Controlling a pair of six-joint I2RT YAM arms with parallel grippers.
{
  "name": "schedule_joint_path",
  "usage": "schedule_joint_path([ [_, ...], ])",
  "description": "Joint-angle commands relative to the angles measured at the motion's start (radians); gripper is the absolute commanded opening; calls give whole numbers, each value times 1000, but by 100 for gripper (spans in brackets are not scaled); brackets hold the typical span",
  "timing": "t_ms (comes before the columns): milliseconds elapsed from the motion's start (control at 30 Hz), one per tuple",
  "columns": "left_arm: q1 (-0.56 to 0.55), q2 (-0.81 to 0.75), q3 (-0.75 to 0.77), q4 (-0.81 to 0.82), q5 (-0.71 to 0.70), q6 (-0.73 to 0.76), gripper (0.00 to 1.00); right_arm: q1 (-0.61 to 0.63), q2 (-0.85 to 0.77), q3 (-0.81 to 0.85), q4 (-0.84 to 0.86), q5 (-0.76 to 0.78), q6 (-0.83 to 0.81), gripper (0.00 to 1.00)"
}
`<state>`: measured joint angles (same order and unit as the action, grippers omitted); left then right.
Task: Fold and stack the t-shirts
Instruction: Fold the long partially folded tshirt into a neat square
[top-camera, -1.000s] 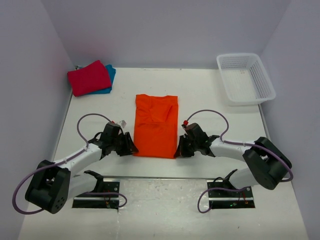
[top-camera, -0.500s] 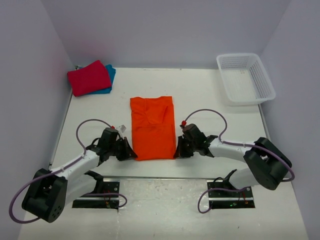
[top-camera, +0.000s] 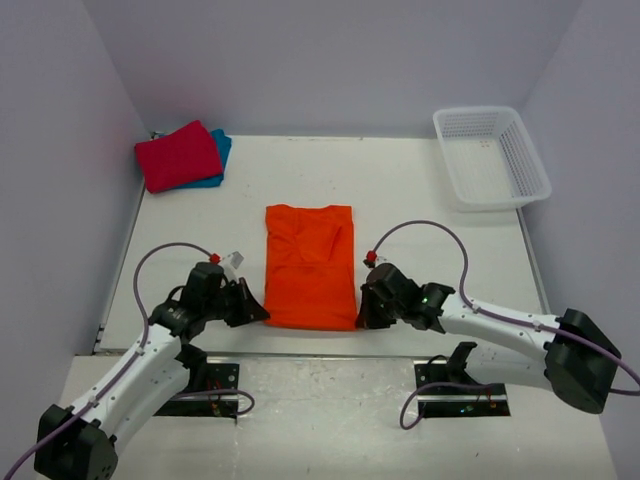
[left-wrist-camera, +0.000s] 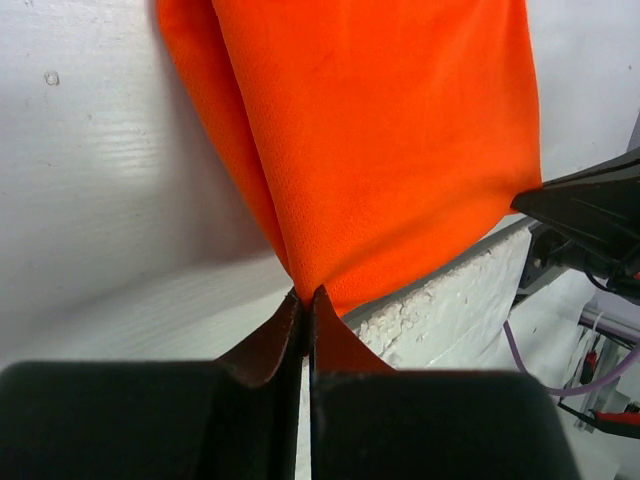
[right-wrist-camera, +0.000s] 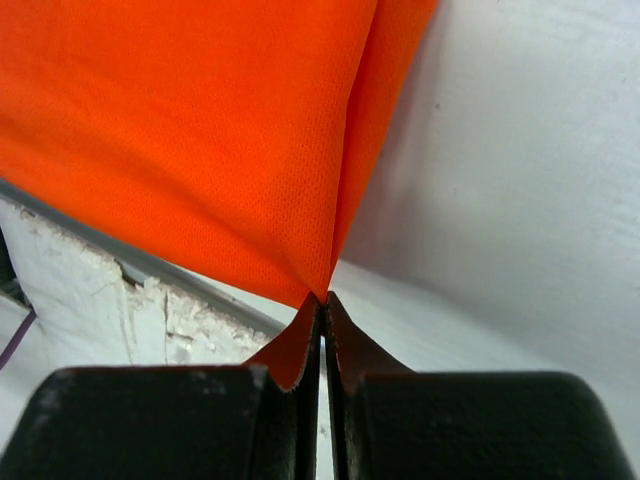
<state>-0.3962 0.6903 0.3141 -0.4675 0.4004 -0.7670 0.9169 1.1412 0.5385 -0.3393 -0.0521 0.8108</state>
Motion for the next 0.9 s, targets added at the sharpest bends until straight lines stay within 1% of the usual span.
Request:
schedule_joint_path([
  [0, -6, -75, 51, -123, 2, 5, 0, 48, -52, 21, -135, 103, 63, 0],
  [133, -9, -155, 101, -226, 2, 6, 0, 137, -109, 34, -205, 170, 119, 0],
  [233, -10, -218, 134, -270, 0, 5, 0, 183, -127, 52, -259, 218, 163, 0],
  [400, -10, -297, 166, -335, 25, -8, 0, 299, -143, 118, -351, 297, 246, 0],
  [533, -10, -334, 207, -382, 22, -14, 0, 410, -152, 202, -484, 401, 332, 0],
  [633, -9, -330, 258, -408, -9, 5, 0, 431, -164, 267, -556, 437, 361, 0],
  [767, -10, -258, 304, -389, -73, 37, 0, 425, -153, 360, -630, 539, 328, 0],
  [800, -10, -239, 312, -370, -81, 38, 0, 415, -146, 379, -633, 547, 305, 0],
  [867, -9, -172, 313, -289, -86, 44, 0, 346, -114, 431, -632, 548, 260, 0],
])
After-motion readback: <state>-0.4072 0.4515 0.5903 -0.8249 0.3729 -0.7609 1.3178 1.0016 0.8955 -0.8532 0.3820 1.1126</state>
